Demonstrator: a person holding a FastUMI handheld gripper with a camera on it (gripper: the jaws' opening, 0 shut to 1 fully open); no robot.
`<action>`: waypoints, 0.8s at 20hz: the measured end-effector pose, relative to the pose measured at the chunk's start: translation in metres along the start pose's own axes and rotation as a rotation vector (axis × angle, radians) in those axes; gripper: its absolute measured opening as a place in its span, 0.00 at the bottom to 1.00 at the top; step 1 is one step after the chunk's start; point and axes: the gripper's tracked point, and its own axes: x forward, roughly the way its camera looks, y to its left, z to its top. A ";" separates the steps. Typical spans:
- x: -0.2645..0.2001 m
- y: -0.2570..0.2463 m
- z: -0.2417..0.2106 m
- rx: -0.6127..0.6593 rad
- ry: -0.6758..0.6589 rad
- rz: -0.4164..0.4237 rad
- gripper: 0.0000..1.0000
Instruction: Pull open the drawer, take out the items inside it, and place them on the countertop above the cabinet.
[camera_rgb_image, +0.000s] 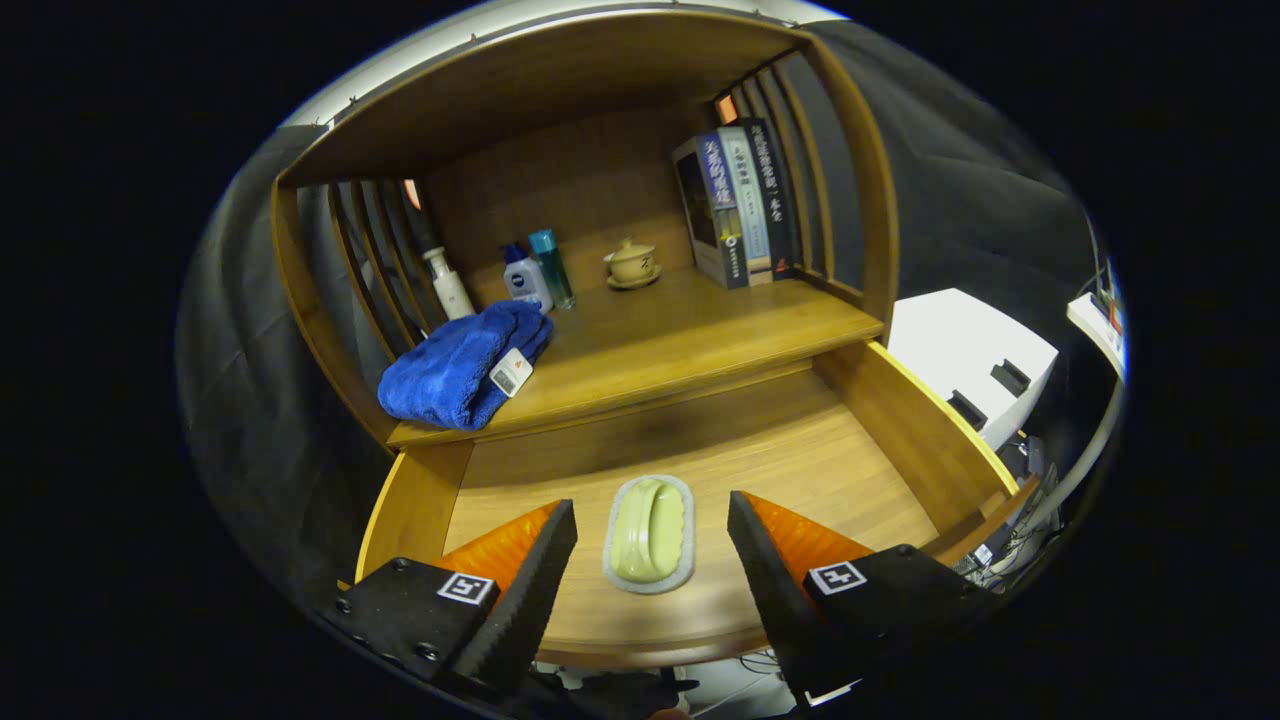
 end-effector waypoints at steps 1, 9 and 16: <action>0.008 0.005 -0.002 -0.021 0.044 0.010 0.98; 0.059 0.006 -0.018 -0.152 0.318 -0.068 0.99; 0.085 0.009 -0.058 -0.173 0.530 -0.075 0.85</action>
